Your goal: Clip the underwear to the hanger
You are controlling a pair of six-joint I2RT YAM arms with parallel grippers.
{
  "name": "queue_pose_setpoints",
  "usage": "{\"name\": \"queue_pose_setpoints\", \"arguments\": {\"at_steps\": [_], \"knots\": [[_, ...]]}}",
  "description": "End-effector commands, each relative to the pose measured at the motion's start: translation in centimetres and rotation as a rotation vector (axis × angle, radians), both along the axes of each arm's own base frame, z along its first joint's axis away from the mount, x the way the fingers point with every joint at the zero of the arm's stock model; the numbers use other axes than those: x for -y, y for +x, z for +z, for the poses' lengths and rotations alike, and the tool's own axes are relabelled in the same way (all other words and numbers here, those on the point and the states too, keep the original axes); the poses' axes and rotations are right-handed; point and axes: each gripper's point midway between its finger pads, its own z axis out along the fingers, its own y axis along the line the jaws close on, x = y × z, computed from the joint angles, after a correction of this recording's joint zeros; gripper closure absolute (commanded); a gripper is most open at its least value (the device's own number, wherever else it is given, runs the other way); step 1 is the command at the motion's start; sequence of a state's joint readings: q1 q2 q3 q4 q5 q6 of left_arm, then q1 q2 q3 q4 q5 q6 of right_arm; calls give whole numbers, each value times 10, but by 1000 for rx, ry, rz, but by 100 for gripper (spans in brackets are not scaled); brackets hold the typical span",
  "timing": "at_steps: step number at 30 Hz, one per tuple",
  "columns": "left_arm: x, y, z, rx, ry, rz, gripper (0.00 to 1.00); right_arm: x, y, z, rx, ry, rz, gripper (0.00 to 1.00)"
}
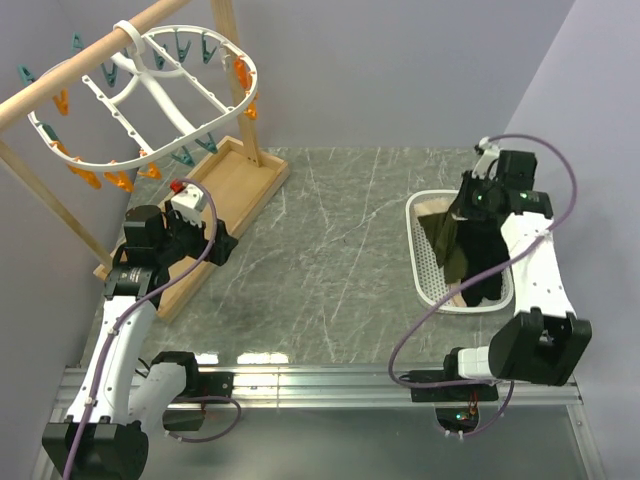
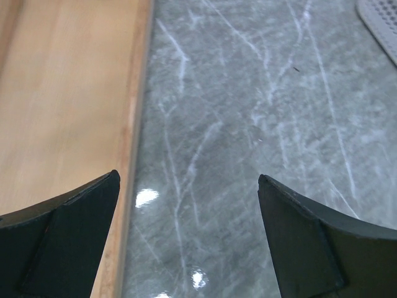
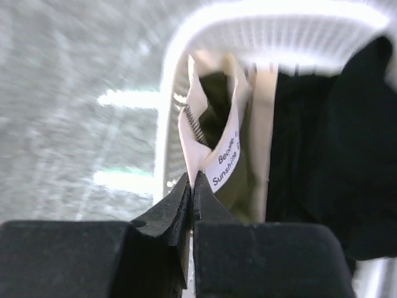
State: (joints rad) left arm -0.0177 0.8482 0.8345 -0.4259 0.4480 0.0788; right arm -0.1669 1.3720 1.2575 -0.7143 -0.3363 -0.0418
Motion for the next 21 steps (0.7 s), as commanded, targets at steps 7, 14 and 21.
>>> {"name": "queue_pose_setpoints", "arguments": {"at_steps": [7,14,21], "knots": [[19,-9,16,19,-18,-138,1,-35,-8,138,298,72,179,100],[26,-16,19,30,-10,-208,1,-95,-23,187,393,163,411,100],[30,-18,15,10,-26,-227,1,-173,-53,177,351,305,745,100]]}}
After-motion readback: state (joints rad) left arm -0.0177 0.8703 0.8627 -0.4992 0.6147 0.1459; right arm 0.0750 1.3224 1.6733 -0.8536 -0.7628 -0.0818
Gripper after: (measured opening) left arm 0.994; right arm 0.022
